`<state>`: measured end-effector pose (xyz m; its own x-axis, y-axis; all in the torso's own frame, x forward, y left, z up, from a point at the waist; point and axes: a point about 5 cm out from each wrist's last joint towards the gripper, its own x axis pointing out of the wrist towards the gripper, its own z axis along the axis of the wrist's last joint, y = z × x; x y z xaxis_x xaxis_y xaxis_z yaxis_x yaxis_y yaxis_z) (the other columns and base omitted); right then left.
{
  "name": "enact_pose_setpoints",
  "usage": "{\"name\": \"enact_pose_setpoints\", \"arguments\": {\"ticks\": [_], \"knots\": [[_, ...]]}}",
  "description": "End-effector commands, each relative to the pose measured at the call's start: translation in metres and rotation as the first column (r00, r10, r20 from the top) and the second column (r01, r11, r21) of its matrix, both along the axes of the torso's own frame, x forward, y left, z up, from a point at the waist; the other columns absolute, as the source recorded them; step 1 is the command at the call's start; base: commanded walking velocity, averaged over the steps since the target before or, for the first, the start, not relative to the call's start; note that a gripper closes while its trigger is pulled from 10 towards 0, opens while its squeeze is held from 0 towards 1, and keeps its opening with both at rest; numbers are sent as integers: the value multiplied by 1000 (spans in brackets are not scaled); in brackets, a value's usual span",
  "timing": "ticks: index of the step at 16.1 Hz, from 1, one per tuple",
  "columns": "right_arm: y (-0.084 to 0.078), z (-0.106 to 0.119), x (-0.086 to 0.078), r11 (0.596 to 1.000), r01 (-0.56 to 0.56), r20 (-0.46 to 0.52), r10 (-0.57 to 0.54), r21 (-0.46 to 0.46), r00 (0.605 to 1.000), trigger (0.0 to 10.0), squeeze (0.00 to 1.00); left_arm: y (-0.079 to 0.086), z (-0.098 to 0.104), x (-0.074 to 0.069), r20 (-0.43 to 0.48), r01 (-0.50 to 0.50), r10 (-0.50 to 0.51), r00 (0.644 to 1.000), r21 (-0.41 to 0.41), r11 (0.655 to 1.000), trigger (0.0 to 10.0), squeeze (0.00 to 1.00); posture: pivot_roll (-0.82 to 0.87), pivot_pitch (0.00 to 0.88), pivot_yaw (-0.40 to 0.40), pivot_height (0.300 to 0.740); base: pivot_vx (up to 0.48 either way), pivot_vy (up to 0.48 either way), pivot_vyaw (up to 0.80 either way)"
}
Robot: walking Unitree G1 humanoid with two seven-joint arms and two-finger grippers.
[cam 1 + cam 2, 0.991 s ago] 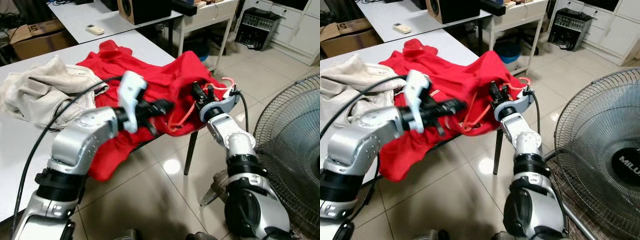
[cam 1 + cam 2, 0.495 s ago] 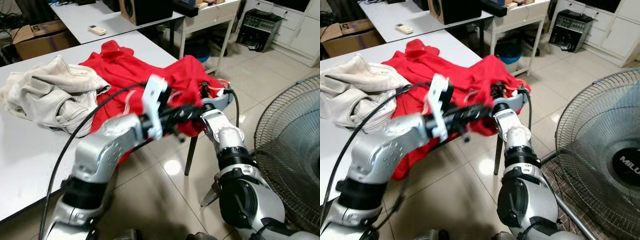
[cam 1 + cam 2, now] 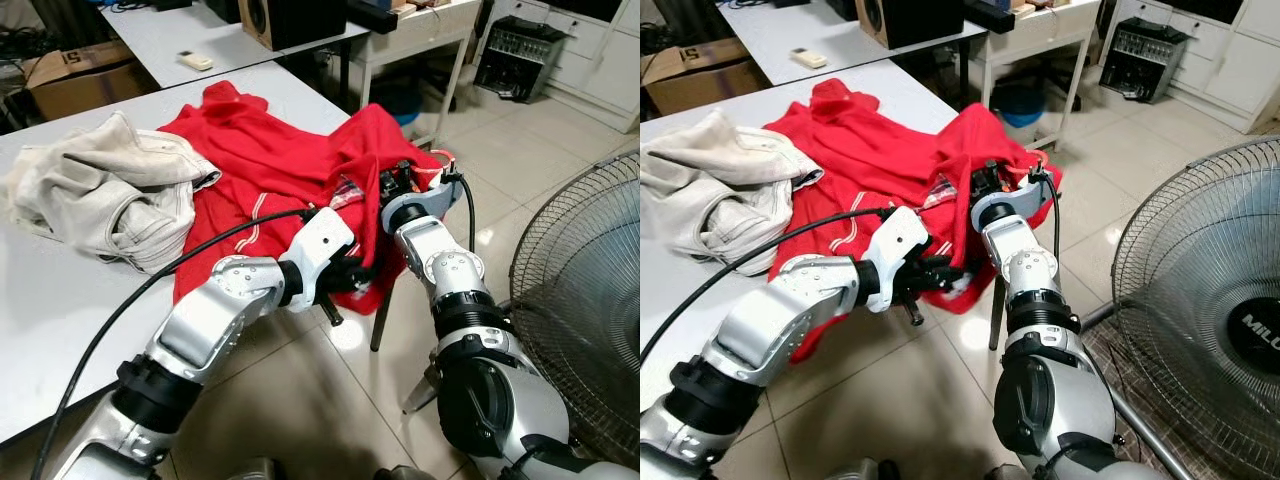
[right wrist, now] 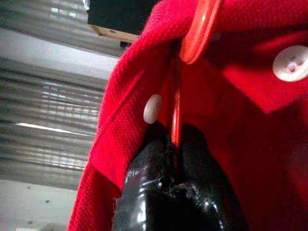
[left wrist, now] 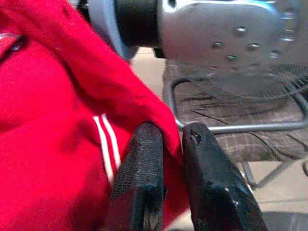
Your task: Hang hanger
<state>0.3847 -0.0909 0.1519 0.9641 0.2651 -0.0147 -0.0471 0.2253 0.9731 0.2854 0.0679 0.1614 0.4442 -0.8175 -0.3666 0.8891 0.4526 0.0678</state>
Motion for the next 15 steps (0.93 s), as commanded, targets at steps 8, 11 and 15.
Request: {"name": "enact_pose_setpoints", "arguments": {"ticks": [8, 11, 15], "knots": [[-30, 18, 2, 993, 50, 116, -37, -107, 993, 10000, 0, 33, 21, -26, -83, 127, -144, 986, -176, 976, 10000, 1000, -127, 9, 66, 740, 0, 0, 0], [-51, 33, -14, 985, 47, 246, -5, -165, 969, 10000, 0, 86, 29, 1, -58, -276, 271, 961, -319, 907, 10000, 1000, -126, 22, 64, 740, 0, 0, 267], [-83, 74, -34, 964, 141, 388, -44, -227, 921, 10000, 0, 130, 3, 5, -69, -633, 647, 759, -307, 711, 10000, 0, -143, 37, 77, 740, 0, 0, 800]]}}
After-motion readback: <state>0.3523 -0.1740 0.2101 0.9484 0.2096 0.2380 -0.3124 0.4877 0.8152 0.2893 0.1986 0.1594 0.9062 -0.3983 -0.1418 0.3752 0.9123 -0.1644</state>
